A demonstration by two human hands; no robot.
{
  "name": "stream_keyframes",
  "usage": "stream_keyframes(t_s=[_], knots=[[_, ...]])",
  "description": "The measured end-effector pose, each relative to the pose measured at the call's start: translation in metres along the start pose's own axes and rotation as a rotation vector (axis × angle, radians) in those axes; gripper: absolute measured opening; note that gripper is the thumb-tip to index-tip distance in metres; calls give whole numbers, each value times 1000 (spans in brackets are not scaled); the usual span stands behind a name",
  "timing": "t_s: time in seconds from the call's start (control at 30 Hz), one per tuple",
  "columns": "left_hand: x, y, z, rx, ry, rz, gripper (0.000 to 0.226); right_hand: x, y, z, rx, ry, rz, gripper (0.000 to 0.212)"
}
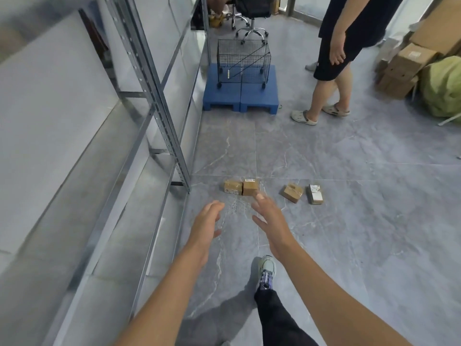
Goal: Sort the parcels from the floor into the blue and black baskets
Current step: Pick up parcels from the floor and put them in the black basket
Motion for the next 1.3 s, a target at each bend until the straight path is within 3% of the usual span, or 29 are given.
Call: stream_keyframes(t_s=[0.2,0.4,0.7,0.97,1.17,1.3], knots=[[17,25,88,33,-83,10,27,-3,-22,100,-6,69,24,78],[41,58,177,89,-182,-7,22,-3,-47,202,-4,156,18,62],[51,75,302,79,-263,32,7,12,-59,325,0,270,31,62],[16,64,456,7,-385,84,8,64,-44,450,46,393,4,99],[-29,46,580,-52,-461,179,5,128,-30,552,92,459,-23,96],[-75,40,655,-84,-483,236,23,179,-31,618,145,477,-26,85]])
Point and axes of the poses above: each hand's wrist, its own z-axis towards the middle knuckle, its own y-axis out of the palm, x = y × z, the point moved 3 cm from there along z, towards the middle knuckle, and after that the axes turned 2 degrees about z, right-handed, at the moved point
